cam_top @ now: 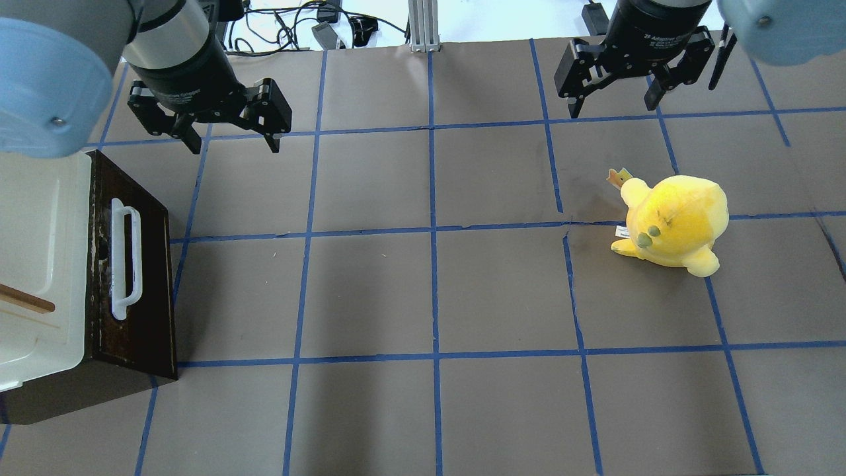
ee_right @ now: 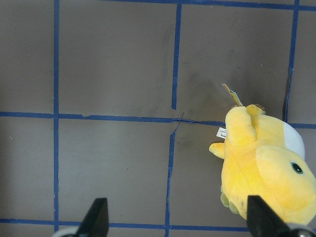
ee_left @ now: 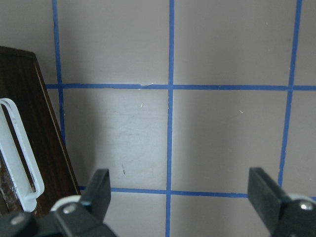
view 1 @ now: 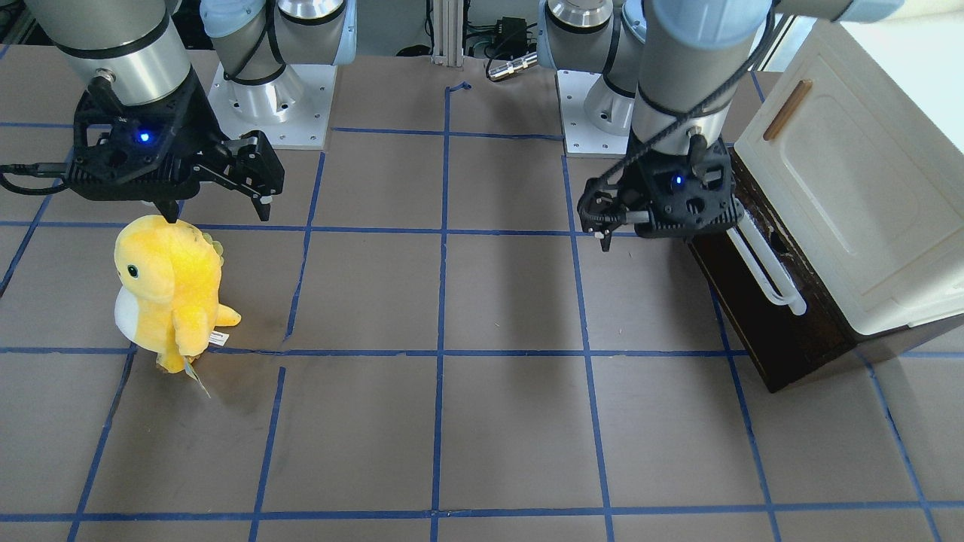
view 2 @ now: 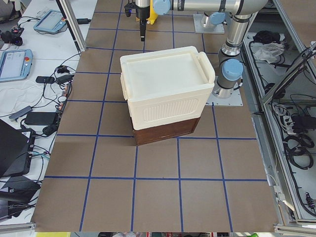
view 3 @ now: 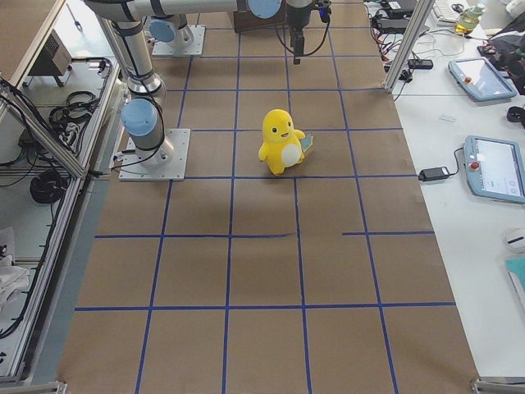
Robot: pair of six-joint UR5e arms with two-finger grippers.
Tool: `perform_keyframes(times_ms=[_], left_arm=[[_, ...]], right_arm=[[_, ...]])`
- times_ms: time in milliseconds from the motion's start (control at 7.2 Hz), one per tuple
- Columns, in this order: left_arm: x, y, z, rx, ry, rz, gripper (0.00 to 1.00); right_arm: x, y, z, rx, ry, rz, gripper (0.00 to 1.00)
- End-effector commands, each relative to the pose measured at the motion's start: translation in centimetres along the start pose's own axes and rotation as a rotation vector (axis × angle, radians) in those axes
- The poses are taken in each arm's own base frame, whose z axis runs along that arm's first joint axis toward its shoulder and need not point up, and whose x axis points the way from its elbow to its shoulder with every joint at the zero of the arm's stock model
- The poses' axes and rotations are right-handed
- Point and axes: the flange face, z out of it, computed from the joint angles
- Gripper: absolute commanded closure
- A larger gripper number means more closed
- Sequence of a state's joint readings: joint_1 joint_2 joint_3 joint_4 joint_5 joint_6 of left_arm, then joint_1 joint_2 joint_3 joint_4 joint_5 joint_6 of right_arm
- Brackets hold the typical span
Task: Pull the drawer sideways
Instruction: 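Move the left gripper down to the white drawer handle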
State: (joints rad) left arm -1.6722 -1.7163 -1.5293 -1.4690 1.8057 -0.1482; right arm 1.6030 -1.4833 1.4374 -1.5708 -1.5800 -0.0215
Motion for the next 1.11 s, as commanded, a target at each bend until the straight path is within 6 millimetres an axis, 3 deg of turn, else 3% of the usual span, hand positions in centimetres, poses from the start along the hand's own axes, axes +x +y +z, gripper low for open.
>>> perform_keyframes(times_ms=[0,417,972], left_arm=[[0.8,-1.5,8.6,-0.106,-0.253,-0.001,0.00],[0.5,-1.6,16.0,-0.192,-0.515,0.078,0.00],[-0.6,1.1,22.0,-0.249,-0.831,0.209,0.00]], right_arm=[[0.0,0.0,0.0,0.000,0.000,0.000,0.00],[0.0,0.0,0.0,0.000,0.000,0.000,0.00],[0.0,0.0,0.0,0.000,0.000,0.000,0.00]])
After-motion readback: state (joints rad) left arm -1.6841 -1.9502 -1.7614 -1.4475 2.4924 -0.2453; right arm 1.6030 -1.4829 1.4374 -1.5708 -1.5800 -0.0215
